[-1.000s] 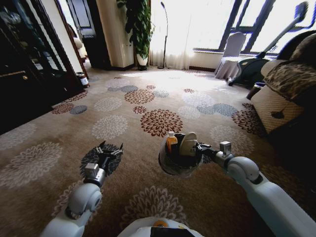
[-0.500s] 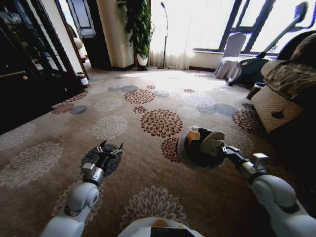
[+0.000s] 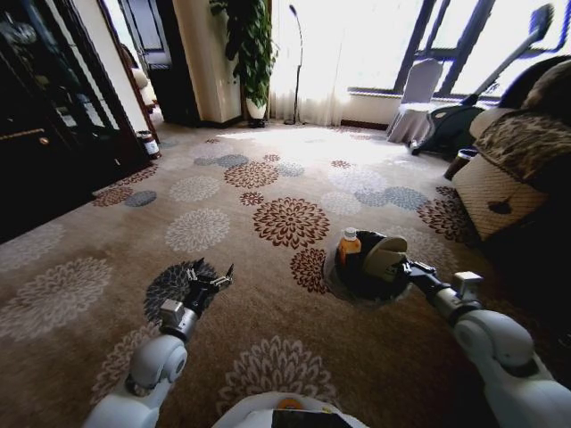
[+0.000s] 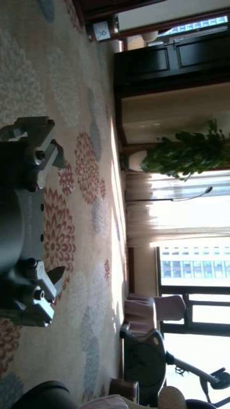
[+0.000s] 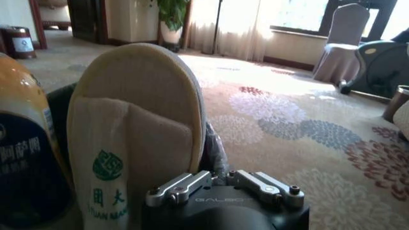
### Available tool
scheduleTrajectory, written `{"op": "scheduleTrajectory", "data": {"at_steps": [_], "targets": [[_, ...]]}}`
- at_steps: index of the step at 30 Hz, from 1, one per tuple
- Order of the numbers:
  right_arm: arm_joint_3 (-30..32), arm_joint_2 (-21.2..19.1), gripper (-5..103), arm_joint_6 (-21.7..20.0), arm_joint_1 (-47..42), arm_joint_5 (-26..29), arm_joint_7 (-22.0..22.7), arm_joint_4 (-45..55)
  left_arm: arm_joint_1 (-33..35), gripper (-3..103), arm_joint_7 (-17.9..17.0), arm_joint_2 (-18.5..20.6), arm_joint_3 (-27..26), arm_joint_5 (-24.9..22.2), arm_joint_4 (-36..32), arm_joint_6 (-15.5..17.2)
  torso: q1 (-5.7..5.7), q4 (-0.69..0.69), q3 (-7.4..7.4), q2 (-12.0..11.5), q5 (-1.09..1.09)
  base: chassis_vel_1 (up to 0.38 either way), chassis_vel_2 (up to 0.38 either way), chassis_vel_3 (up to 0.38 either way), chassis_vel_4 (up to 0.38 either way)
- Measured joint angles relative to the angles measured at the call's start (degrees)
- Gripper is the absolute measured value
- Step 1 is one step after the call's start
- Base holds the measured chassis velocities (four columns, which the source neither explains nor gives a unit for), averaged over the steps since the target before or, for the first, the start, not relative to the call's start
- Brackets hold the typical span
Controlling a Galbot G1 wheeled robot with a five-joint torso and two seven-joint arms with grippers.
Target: Pick up the trash from the ground and place it into the trash bin.
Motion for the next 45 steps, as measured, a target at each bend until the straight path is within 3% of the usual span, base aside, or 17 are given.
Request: {"op": "scheduleTrajectory", "data": {"at_steps": [3, 5, 6, 10, 14, 24, 45], "targets": [[0.3, -1.4, 0, -3.5, 0.8, -1.2, -0.1, -2.2, 0.0, 100, 0.2, 0.0, 0.2, 0.3, 0.0, 0.0, 0.00, 0.03, 0.01, 0.0, 0.19, 0.000, 0.000, 0.000, 0.000], [0.9, -1.7, 0, -4.1, 0.7, -1.5, -0.1, -2.5, 0.1, 100, 0.2, 0.0, 0.2, 0.4, 0.0, 0.0, 0.00, 0.02, 0.01, 0.0, 0.18, 0.000, 0.000, 0.000, 0.000], [2.7, -2.7, 0, -5.8, 0.5, -1.9, 0.1, -3.5, 0.0, 100, 0.2, 0.0, 0.3, 0.5, -0.1, 0.0, 0.00, -0.06, 0.00, 0.0, 0.04, 0.000, 0.000, 0.000, 0.000], [4.2, -3.5, 0, -6.6, -0.4, -1.4, 0.0, -4.3, -0.1, 100, 0.2, -0.1, 0.5, 0.5, -0.1, -0.1, 0.00, -0.07, 0.00, 0.0, 0.17, 0.000, 0.000, 0.000, 0.000], [5.5, -3.9, 0, -6.6, -1.6, 1.7, 0.0, -4.4, -0.4, 100, 0.2, -0.1, 0.8, 0.5, -0.1, -0.2, 0.00, -0.02, 0.00, 0.0, 0.07, 0.000, 0.000, 0.000, 0.000], [6.9, -3.8, 0, -6.6, -5.1, 5.7, 0.0, -4.9, -1.4, 100, 0.2, 0.1, 1.8, 0.2, 0.9, -0.2, 0.00, -0.04, 0.00, 0.0, 0.12, 0.000, 0.000, 0.000, 0.000], [9.5, -1.2, 0, -6.1, -8.6, 6.0, 0.0, -3.4, -1.4, 100, 0.6, 0.4, 2.7, 1.3, 1.1, 0.0, 0.01, -0.03, 0.00, 0.0, 0.11, 0.000, 0.000, 0.000, 0.000]]}}
